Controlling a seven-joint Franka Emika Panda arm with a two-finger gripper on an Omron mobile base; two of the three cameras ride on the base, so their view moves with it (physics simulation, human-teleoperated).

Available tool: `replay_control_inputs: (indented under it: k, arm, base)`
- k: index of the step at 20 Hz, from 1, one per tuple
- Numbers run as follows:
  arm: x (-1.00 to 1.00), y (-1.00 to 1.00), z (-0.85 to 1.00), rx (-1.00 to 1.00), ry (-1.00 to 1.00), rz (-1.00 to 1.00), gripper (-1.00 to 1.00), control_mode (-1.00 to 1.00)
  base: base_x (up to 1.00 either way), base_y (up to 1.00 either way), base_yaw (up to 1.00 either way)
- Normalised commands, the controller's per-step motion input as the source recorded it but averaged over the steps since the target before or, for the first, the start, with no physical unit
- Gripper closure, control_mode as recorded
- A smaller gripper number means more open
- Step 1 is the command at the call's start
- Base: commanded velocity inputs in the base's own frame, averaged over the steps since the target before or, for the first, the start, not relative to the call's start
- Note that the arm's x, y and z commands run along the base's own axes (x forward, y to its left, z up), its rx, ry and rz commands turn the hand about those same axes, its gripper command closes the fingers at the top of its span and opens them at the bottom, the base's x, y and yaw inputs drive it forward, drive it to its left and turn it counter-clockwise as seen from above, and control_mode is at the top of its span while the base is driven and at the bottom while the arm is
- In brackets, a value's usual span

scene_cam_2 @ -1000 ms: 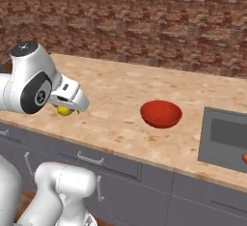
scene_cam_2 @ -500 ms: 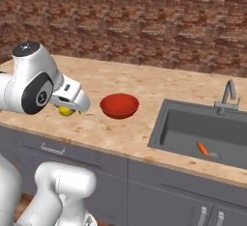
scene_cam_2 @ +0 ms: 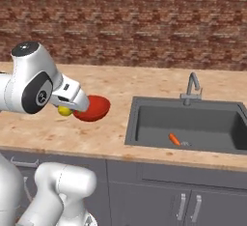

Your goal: Pick the lemons from the cabinet and place them in one bowl. Pick the carrot from the sink and place it in the other bowl.

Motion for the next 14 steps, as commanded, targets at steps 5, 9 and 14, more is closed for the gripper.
replay_control_inputs:
  k: [5,9,14]
  arm:
    - [0.0,0.0,0.0,0.0,0.0,0.0,1.0,1.0]
    - [0.0,0.0,0.0,0.0,0.0,0.0,1.0,1.0]
    - [0.0,0.0,0.0,0.0,0.0,0.0,1.0,1.0]
  base:
    - [0.45,0.11,0.04]
    - [0.44,0.01,0.15]
    - [0.86,0.0,0.02]
